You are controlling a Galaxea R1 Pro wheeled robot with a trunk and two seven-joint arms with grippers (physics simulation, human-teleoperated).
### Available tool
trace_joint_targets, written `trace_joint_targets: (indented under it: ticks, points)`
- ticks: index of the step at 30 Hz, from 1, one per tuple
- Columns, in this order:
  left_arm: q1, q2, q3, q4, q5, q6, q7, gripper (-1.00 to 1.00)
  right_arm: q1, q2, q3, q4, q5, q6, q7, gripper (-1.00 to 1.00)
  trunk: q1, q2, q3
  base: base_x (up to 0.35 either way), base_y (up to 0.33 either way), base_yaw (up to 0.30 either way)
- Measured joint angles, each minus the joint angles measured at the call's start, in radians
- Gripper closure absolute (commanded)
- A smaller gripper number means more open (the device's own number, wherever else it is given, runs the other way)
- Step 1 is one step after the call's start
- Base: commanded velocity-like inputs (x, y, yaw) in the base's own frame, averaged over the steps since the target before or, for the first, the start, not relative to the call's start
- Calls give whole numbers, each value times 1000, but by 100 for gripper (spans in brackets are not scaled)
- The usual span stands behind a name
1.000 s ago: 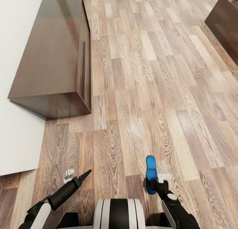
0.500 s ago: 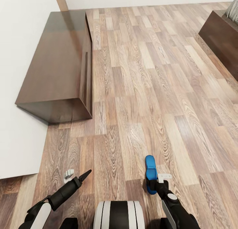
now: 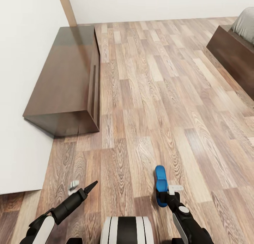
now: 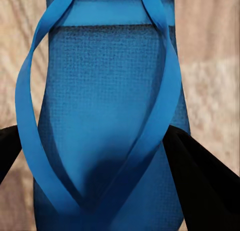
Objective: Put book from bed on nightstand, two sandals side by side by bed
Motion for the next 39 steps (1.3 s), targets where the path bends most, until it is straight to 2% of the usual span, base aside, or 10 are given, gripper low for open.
trace_joint_targets:
  ticks: [13, 19, 20, 23, 31, 39]
  points:
    - [0, 0, -5, 2, 0, 0, -1, -100, 0, 0, -1, -14, 0, 8, 2, 100, -6, 3, 50, 0, 0, 0]
    - [0, 0, -40, 44, -2, -1, 0, -100, 1, 0, -1, -4, -4, 13, 7, 100, -9, 4, 74, 0, 0, 0]
    - [0, 0, -69, 89, -5, -5, -1, -100, 1, 0, -1, -3, -14, 14, 8, 100, -9, 5, 77, 0, 0, 0]
    - [0, 0, -90, 139, -7, -20, 0, -100, 1, 0, -1, -2, -43, 14, 8, 100, -10, 5, 89, 0, 0, 0]
    - [0, 0, -100, 163, -50, -36, -1, -100, 2, 0, -1, -3, -71, 14, 8, 100, -14, 7, 120, 0, 0, 0]
    - [0, 0, -100, 180, -60, -38, -1, -100, 2, 0, -1, -3, -72, 14, 8, 100, -18, 9, 151, 0, 0, 0]
